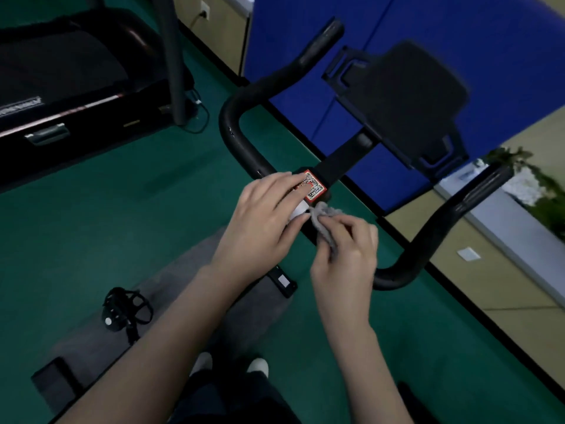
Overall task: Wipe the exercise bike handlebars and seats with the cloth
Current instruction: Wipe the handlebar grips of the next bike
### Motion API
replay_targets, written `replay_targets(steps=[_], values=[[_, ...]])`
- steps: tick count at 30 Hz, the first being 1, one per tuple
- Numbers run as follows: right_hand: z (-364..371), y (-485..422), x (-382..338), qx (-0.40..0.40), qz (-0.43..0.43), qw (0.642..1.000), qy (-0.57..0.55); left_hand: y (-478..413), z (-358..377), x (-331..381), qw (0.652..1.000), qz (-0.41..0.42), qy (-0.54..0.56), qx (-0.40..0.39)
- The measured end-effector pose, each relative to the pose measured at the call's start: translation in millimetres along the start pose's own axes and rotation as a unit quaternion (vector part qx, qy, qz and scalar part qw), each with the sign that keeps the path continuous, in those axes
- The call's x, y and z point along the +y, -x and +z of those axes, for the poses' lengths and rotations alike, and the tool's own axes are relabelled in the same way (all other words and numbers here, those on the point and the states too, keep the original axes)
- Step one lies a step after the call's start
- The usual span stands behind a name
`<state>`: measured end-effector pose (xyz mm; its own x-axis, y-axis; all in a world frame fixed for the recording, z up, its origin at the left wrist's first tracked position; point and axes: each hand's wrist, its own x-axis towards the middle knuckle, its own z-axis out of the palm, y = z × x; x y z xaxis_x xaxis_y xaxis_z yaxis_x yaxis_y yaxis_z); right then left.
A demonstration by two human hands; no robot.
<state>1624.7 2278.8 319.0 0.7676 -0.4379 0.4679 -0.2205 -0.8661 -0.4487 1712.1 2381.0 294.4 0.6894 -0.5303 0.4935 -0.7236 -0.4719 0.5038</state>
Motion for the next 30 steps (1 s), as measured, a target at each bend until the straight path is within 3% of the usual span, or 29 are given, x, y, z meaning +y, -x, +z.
replay_targets(steps=[5,12,15,19,23,25,27,30], values=[[-5.4,13.5,10.7,0.041,0.002,0.999,0.02,-1.3,10.3,-5.2,0.999,-0.003,0.048,0.017],[5.3,15.9,21.8,-0.033,-0.153,0.987,0.043,-3.4,7.7,-16.6,0.992,0.003,0.126,0.014],[-2.7,23.9,31.4,-0.028,-0.174,0.983,0.053,-4.4,5.8,-19.7,0.99,0.008,0.139,0.013],[5.3,21.2,18.0,0.025,-0.125,0.992,0.021,-3.7,4.9,-19.8,0.991,0.011,0.13,0.007],[0.7,14.3,13.1,0.007,-0.106,0.994,0.014,-1.2,6.4,-17.9,0.994,0.018,0.103,0.015],[-8.5,6.5,14.5,0.007,-0.051,0.999,0.016,1.3,8.9,-15.8,0.996,0.019,0.086,0.024],[-10.7,-13.1,10.9,-0.027,0.019,0.999,0.006,2.7,11.1,-14.8,0.996,0.02,0.077,0.03],[-0.8,-51.9,7.9,-0.14,0.12,0.982,-0.041,2.6,12.2,-16.4,0.996,0.02,0.076,0.032]])
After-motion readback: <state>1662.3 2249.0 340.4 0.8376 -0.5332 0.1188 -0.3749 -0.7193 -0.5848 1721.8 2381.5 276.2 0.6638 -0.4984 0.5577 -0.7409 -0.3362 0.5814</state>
